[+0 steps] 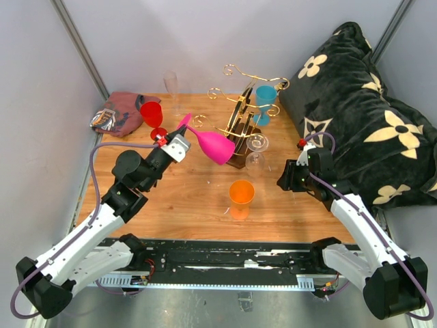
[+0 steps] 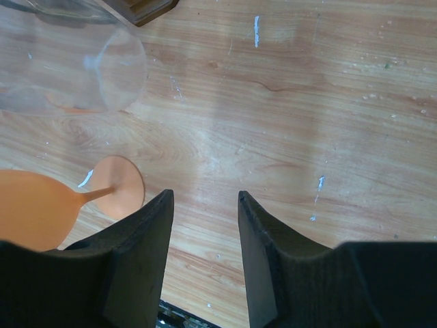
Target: Take the wine glass off the wine glass rack
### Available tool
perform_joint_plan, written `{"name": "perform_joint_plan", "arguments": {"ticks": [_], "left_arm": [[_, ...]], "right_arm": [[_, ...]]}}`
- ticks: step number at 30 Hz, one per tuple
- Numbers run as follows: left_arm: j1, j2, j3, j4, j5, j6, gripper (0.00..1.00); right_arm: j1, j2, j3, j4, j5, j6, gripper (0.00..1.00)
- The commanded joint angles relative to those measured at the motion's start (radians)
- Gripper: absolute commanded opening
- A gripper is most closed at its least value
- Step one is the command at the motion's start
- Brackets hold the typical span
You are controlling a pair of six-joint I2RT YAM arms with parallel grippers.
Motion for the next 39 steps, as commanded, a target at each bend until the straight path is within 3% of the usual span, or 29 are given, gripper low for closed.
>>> {"name": "perform_joint_plan", "arguments": {"ticks": [1, 6, 13, 19, 22, 27, 31, 33, 36, 39], "left_arm": [[-0.009, -0.018, 0.042, -0.192, -0.009, -0.111, 0.01], [0.080, -0.020, 0.033, -0.311, 0.039, -0.209, 0.01], [0.340, -0.017, -0.028, -0.343, 0.306, -0.426, 0.01], [0.499, 0.120, -0.050, -0.308, 0.588, -0.643, 0.00], [0.574, 0.179, -0.147, -0.119, 0.737, -0.845, 0.01], [0.673, 0.283, -0.342, 0.264, 0.864, -1.158, 0.01], [0.709, 0.341, -0.437, 0.479, 0.873, -1.301, 0.01], [0.734, 0.380, -0.483, 0.574, 0.879, -1.379, 0.01], [0.766, 0.454, -0.561, 0.809, 0.890, -1.545, 0.01], [0.800, 0.566, -0.622, 1.042, 0.895, -1.676, 0.00]], "right_arm": [[0.013, -0.006, 0.008, 0.010, -0.014, -0.002, 0.44], [0.013, -0.019, 0.000, 0.008, -0.015, -0.011, 0.44], [0.014, -0.040, -0.009, 0.008, -0.018, -0.022, 0.44], [0.013, -0.056, -0.013, 0.004, -0.021, -0.027, 0.44], [0.014, -0.070, -0.016, -0.001, -0.017, -0.031, 0.44], [0.013, -0.078, -0.002, -0.017, -0.016, -0.031, 0.44], [0.013, -0.097, 0.020, -0.020, -0.050, 0.004, 0.44], [0.007, -0.109, 0.040, -0.017, -0.095, 0.039, 0.49], [-0.014, -0.134, 0.076, 0.015, -0.176, 0.083, 0.50], [-0.014, -0.150, 0.131, -0.008, -0.141, 0.024, 0.51]]}}
